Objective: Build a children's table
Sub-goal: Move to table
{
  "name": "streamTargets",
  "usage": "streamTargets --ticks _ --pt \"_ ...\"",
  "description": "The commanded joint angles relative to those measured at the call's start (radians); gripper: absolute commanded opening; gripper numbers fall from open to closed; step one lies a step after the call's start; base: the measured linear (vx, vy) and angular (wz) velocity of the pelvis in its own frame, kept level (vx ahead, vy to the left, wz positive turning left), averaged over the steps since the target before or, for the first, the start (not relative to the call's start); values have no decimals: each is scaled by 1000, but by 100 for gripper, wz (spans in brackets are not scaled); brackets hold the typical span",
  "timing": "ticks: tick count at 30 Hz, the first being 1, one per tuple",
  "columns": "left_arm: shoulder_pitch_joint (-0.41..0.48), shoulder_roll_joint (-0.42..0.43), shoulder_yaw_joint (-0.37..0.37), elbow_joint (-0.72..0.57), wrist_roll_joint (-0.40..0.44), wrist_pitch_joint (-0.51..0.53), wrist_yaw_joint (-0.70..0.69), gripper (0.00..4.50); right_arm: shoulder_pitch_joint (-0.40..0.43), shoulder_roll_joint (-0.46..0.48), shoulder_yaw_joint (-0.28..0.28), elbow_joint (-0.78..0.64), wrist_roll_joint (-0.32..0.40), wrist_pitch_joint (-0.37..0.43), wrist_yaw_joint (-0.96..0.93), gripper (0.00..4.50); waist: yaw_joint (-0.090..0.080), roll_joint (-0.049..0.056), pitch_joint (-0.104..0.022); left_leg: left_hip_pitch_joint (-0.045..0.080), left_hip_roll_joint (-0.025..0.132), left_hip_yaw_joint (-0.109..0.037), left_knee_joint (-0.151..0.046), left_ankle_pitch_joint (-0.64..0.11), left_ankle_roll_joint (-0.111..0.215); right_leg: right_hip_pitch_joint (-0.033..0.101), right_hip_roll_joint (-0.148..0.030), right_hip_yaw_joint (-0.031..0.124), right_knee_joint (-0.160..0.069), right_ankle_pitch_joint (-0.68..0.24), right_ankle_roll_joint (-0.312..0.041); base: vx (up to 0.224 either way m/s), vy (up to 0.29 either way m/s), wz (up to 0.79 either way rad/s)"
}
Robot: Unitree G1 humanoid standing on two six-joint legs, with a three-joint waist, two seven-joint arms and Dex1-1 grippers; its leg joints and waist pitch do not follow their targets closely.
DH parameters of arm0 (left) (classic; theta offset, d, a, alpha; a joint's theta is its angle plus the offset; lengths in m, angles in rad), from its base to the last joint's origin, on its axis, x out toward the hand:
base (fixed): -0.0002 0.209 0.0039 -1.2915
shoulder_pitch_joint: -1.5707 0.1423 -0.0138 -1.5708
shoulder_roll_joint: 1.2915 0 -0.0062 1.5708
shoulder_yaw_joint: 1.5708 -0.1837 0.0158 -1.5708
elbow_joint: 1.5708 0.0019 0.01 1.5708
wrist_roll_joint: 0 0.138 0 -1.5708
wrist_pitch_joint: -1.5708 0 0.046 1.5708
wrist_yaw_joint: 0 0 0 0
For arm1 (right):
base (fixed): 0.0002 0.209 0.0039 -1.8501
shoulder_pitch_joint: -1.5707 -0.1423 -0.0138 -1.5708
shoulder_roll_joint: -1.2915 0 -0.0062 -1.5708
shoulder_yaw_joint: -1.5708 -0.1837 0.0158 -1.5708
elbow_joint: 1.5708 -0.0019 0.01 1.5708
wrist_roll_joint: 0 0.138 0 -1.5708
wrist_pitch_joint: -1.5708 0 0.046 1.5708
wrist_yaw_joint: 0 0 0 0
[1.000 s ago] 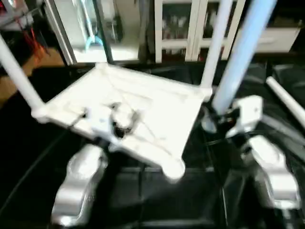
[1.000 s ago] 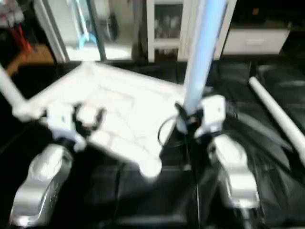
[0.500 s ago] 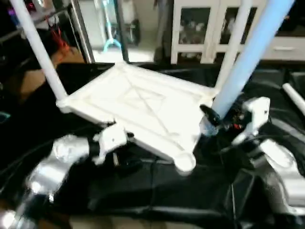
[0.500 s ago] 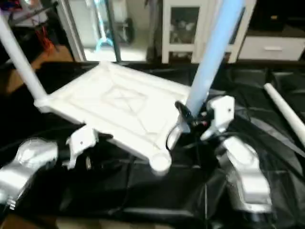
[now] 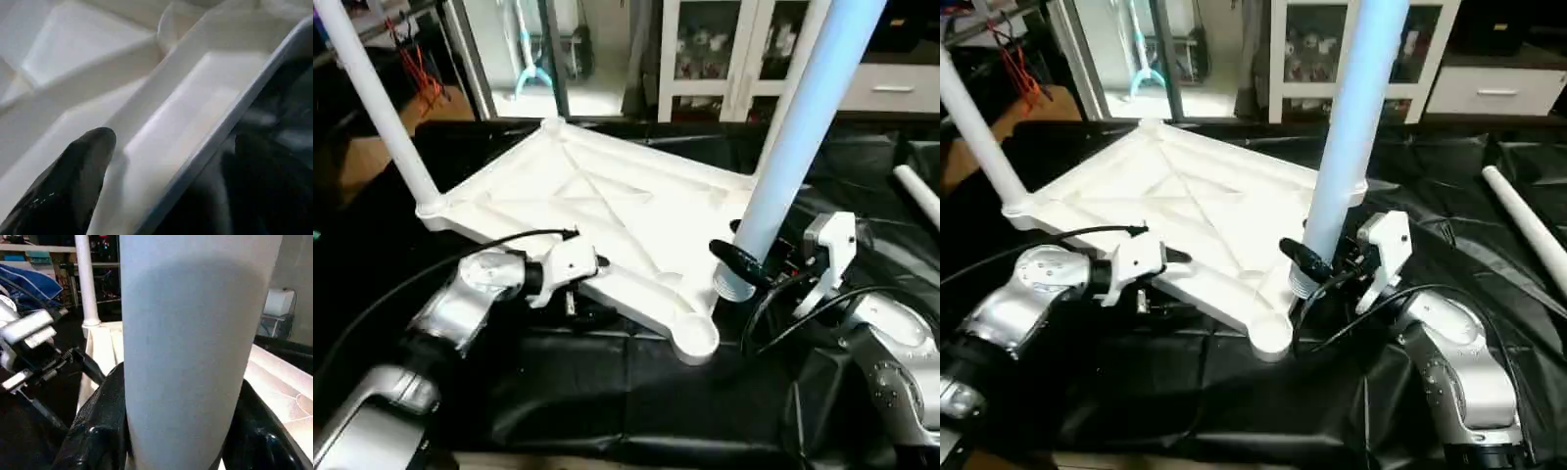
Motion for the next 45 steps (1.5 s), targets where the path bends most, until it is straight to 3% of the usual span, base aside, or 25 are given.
streamTargets --ticks 1,3,4,5,8,12,20,34,39,40,41,42,43,45 --pt "-43 5 -19 70 46 -35 -3 434 -5 -10 -1 -27 18 14 10 186 7 -12 -83 16 95 -34 -66 73 173 49 -66 25 -36 238 -328 0 0 0" --pt "-52 4 -22 87 47 -45 -9 434 -5 -10 -2 -27 17 13 11 186 8 -15 -83 13 96 -33 -64 87 187 49 -67 23 -35 243 -332 0 0 0" --pt "-57 4 -24 95 48 -49 -13 410 -5 -10 -2 -27 17 13 11 186 10 -15 -82 13 98 -32 -64 79 193 47 -69 23 -35 227 -337 0 0 0" --pt "-68 2 -26 117 51 -63 -21 410 -3 -11 -1 -28 17 13 11 186 14 -1 -79 14 100 -34 -65 62 192 44 -70 22 -36 198 -340 0 0 0" --pt "-84 -3 -28 148 54 -75 -45 388 0 -10 -1 -29 15 8 10 186 15 -8 -73 16 104 -30 -73 -15 167 42 -69 23 -45 116 -345 0 0 0" --pt "-99 -10 -29 182 65 -96 -61 359 3 -8 0 -29 13 4 9 186 21 -7 -70 20 110 -17 -80 -88 121 40 -70 23 -52 58 -343 0 0 0" --pt "-117 -35 -37 224 82 -119 -70 304 2 3 7 -24 2 -6 3 186 29 -1 -72 20 115 -9 -79 -81 100 42 -71 17 -49 78 -338 0 0 0" --pt "-110 -5 -73 211 164 -104 -78 197 19 14 12 -29 -14 -24 -11 186 24 4 -72 15 117 -13 -85 -102 88 46 -72 13 -52 60 -325 0 0 0" --pt "-95 15 -73 172 196 -53 -53 162 27 19 17 -31 -17 -32 -16 186 19 8 -72 14 117 -14 -86 -105 87 46 -72 13 -52 55 -322 0 0 0" --pt "-78 28 -65 137 195 -12 -54 155 29 19 17 -31 -19 -34 -18 186 16 16 -70 15 117 -15 -88 -119 81 46 -72 12 -52 40 -321 0 0 0" --pt "-66 36 -60 114 193 15 -57 147 30 20 16 -32 -19 -35 -19 186 11 12 -70 12 119 -16 -90 -126 76 49 -72 12 -51 39 -323 0 0 0" --pt "-49 46 -54 83 190 52 -59 142 33 20 15 -33 -21 -37 -20 186 7 17 -70 14 117 -16 -90 -135 73 47 -71 12 -52 33 -323 0 0 0" --pt "-21 64 -44 35 185 105 -65 136 37 21 14 -35 -22 -38 -21 186 4 15 -70 13 117 -16 -90 -137 72 48 -71 12 -53 34 -324 0 0 0" --pt "45 106 -21 -73 184 212 -70 131 45 20 12 -40 -22 -42 -24 186 -7 20 -68 5 117 -21 -94 -141 69 58 -74 10 -52 33 -320 0 0 0"
